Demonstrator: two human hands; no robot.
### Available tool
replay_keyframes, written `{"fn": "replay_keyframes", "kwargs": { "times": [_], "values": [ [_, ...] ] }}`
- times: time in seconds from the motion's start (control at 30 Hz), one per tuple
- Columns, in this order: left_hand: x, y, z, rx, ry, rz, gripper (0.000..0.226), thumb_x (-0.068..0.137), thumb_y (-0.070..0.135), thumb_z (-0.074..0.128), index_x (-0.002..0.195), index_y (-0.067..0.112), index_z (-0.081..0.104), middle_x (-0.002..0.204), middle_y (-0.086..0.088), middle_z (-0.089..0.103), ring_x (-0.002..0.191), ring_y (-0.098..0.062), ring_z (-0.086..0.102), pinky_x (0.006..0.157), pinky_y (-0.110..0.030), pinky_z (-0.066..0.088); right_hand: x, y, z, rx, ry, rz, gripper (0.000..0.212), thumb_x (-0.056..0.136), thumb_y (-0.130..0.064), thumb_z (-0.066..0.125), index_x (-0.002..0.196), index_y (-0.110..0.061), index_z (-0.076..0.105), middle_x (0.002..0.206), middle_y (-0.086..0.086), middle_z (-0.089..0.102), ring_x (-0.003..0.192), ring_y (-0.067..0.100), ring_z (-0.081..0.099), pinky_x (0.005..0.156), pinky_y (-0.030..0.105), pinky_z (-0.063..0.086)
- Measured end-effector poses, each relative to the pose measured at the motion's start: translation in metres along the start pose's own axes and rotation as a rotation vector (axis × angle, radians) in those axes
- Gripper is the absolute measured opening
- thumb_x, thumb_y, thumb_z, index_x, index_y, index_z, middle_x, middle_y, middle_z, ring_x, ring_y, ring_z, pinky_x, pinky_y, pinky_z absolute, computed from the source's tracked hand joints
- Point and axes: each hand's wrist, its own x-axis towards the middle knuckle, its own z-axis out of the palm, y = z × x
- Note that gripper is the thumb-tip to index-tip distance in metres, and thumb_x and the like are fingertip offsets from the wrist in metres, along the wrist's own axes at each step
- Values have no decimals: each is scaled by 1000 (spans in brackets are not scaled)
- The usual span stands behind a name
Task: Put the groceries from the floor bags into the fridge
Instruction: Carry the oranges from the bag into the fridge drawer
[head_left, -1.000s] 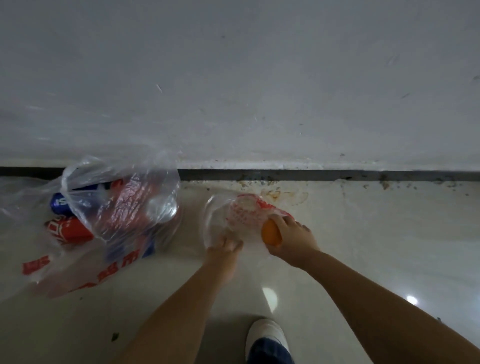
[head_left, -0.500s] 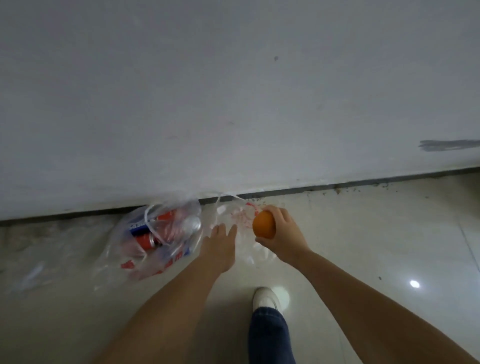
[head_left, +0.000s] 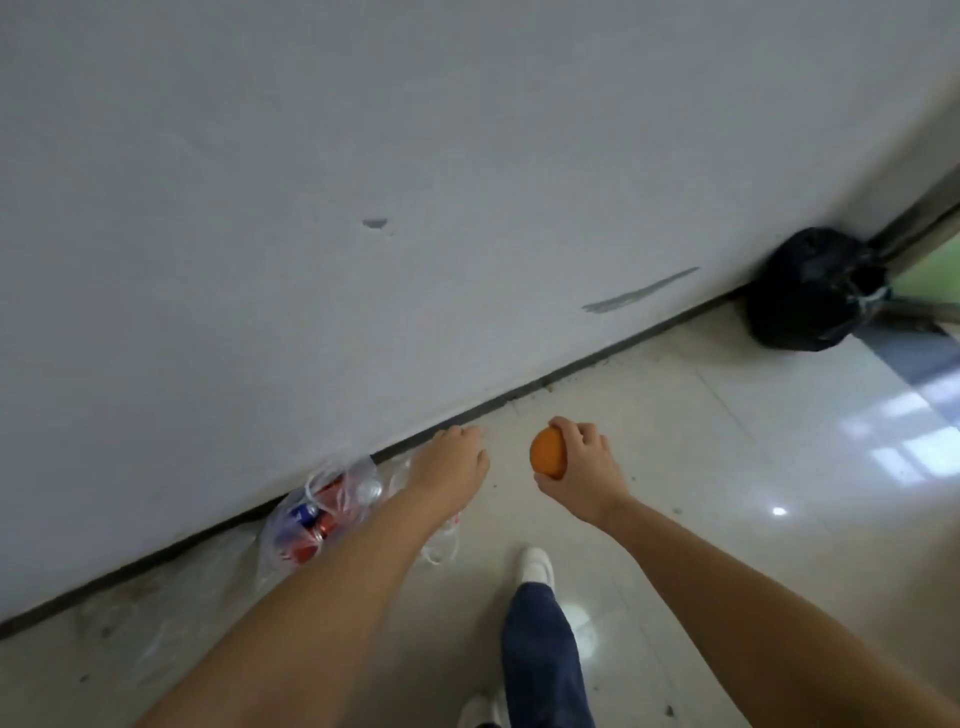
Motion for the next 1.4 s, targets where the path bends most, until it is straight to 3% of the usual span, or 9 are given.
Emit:
{"fn": "replay_keyframes", "kwargs": {
  "times": [0.1, 0.27, 0.37, 0.57, 0.67, 0.8, 1.0, 1.27, 1.4],
  "values": [
    [-35, 65, -25, 16, 34, 157, 27, 96, 28, 38, 89, 9, 56, 95, -10, 63, 86, -27, 59, 65, -31, 41, -71, 19, -47, 31, 103, 76, 73, 80, -41, 66, 141, -30, 27, 140, 4, 32, 125, 28, 36, 97, 41, 44],
    [-72, 206, -43, 97, 19, 460, 30, 96, 30, 37, 86, 10, 57, 89, -8, 62, 79, -27, 59, 70, -36, 51, -195, 79, -127, 25, 333, 244, 77, 78, -46, 65, 142, -31, 25, 139, 3, 33, 125, 26, 37, 95, 39, 45],
    [-113, 309, -34, 128, -2, 661, 30, 97, 31, 37, 84, 11, 56, 84, -7, 60, 76, -26, 57, 66, -33, 46, -287, 131, -167, 51, 468, 387, 77, 76, -46, 65, 141, -33, 25, 137, 2, 35, 123, 26, 39, 92, 37, 45],
    [-239, 530, 33, 196, 13, 1081, 36, 97, 40, 37, 95, 13, 62, 98, -5, 63, 89, -25, 60, 73, -33, 47, -510, 252, -223, 23, 749, 624, 75, 75, -43, 64, 141, -30, 31, 133, 2, 42, 119, 24, 43, 93, 33, 41],
    [-332, 637, 84, 224, -3, 1318, 37, 98, 41, 33, 95, 15, 60, 98, -4, 62, 90, -23, 61, 70, -30, 42, -644, 315, -234, -31, 855, 745, 75, 76, -47, 63, 141, -29, 30, 134, 1, 41, 122, 23, 41, 93, 34, 44],
    [-468, 747, 147, 231, -65, 1550, 37, 99, 41, 32, 98, 16, 59, 104, -6, 62, 99, -25, 60, 78, -34, 46, -813, 373, -236, -66, 971, 930, 74, 79, -49, 63, 141, -31, 28, 137, -1, 39, 125, 21, 39, 96, 34, 45],
    [-606, 867, 181, 189, -91, 1753, 38, 99, 39, 32, 100, 13, 58, 106, -9, 61, 99, -27, 58, 75, -34, 43, -955, 429, -273, -159, 1063, 1072, 75, 81, -50, 63, 142, -32, 25, 139, 0, 37, 126, 22, 39, 93, 32, 44],
    [-644, 1028, 182, 114, 58, 1815, 33, 98, 39, 33, 79, 17, 50, 83, -1, 53, 76, -19, 53, 63, -31, 39, -1025, 515, -390, -351, 1215, 996, 76, 79, -49, 65, 142, -31, 26, 136, 2, 39, 124, 22, 41, 94, 33, 45],
    [-671, 1109, 171, 53, 126, 1846, 32, 97, 36, 35, 87, 15, 57, 94, -5, 61, 85, -24, 58, 66, -35, 42, -1051, 549, -459, -415, 1258, 953, 74, 79, -48, 64, 141, -31, 28, 135, 0, 40, 121, 21, 42, 90, 32, 46]
  ]
}}
